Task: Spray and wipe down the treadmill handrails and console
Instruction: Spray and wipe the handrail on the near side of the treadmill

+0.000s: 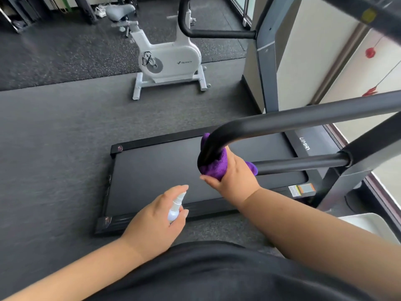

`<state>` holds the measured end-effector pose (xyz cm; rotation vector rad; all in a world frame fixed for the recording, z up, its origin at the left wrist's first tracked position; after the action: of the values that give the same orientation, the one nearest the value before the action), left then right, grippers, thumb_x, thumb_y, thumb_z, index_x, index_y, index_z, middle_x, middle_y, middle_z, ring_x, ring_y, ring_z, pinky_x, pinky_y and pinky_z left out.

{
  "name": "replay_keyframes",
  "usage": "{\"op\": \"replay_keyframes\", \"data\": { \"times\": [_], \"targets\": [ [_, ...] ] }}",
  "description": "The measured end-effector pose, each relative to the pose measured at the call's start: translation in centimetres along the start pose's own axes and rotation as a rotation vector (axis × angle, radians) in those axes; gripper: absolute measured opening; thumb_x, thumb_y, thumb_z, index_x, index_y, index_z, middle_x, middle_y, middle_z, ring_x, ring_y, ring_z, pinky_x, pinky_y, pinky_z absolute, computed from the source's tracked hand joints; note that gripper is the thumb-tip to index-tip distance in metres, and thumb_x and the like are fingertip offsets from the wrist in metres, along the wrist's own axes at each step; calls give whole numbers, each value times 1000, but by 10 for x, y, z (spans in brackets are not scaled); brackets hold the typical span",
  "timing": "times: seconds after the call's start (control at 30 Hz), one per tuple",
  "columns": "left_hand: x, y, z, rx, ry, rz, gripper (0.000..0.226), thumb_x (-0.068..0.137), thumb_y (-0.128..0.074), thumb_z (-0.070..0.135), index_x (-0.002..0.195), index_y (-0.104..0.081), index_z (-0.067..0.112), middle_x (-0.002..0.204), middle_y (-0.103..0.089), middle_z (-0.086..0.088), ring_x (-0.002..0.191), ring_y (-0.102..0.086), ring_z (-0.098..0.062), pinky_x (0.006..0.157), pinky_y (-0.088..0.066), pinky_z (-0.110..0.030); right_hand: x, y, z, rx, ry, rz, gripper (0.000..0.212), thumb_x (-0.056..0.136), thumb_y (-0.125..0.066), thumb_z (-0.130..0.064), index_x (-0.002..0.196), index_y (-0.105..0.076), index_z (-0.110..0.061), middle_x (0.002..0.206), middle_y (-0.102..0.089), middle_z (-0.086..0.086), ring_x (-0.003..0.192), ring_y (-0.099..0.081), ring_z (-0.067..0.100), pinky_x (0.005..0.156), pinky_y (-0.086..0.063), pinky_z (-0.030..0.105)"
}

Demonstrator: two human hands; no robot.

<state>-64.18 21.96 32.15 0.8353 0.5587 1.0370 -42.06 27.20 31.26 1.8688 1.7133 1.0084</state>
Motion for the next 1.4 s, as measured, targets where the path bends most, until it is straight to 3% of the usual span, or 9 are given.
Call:
{"op": "replay_keyframes", "data": {
  "times": [0.13,0.3,0.47,0.63,0.83,0.97,1.07,1.2,1.4],
  "targets": [
    [7,-1,6,-18,-63,-23,64,93,-65,30,129,-24,61,99,-56,26,82,-55,4,77,-44,-16,-3,6,11,-456,195,-94,75,83,-72,-46,145,-43,-16,117,-63,6,110,-59,32,96,-42,42],
    [10,-2,8,-46,-101,-12,62,93,-67,27,130,-28,58,100,-58,20,79,-55,-5,79,-50,-27,-23,26,43,-696,210,-152,89,77,-77,-25,153,-31,-34,139,-51,5,128,-47,32,109,-33,48],
    [4,4,-7,-103,-37,33,57,92,-60,37,128,-23,63,100,-59,23,83,-56,1,73,-40,-8,-37,34,57,-484,39,-32,77,80,-77,-21,148,-43,-31,145,-49,6,139,-36,35,116,-20,61],
    [-4,8,-14,-150,13,62,56,91,-60,38,131,-26,59,102,-61,20,83,-58,-4,78,-49,-29,-26,40,35,22,28,68,70,86,-69,-26,149,-39,-16,143,-50,0,132,-45,24,108,-33,50],
    [-3,4,-6,-145,-17,46,55,92,-62,35,129,-30,58,105,-60,18,86,-57,-5,79,-46,-26,-28,2,-4,-90,5,-51,103,76,-36,-83,155,-25,-17,158,-32,-4,150,-19,22,120,-5,55],
    [2,-2,2,-140,-21,31,56,91,-62,36,128,-28,61,105,-60,20,88,-56,1,78,-45,-23,-15,5,-6,-99,-84,50,70,80,-46,-72,134,-43,-28,126,-57,-12,124,-48,15,114,-21,56],
    [6,-14,11,-135,-23,5,55,92,-64,33,132,-34,54,103,-60,20,90,-57,0,79,-44,-21,-9,-1,-4,-336,-53,-8,70,78,-47,-77,130,-42,-29,119,-61,-11,119,-53,17,112,-28,53],
    [16,-28,27,-128,-39,-38,54,92,-65,32,136,-37,47,102,-59,22,88,-56,6,76,-38,-5,-9,5,12,-481,71,-64,73,75,-62,-68,134,-43,-29,121,-61,-6,116,-56,24,104,-37,55],
    [27,-41,50,-147,-36,-60,54,90,-62,37,126,-29,61,99,-60,24,87,-56,4,72,-37,-5,-20,44,70,-621,27,-116,79,69,-74,-65,139,-46,-38,129,-56,-1,122,-51,30,103,-38,53]
  ]
}}
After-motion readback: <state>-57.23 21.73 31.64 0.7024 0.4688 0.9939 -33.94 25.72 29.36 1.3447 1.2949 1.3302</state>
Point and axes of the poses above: each hand's wrist, its own x-axis towards the middle knuckle, its own y-axis out of the back of the hand, z = x × y, the point moved 4 cm from there along x, towards the middle knuckle
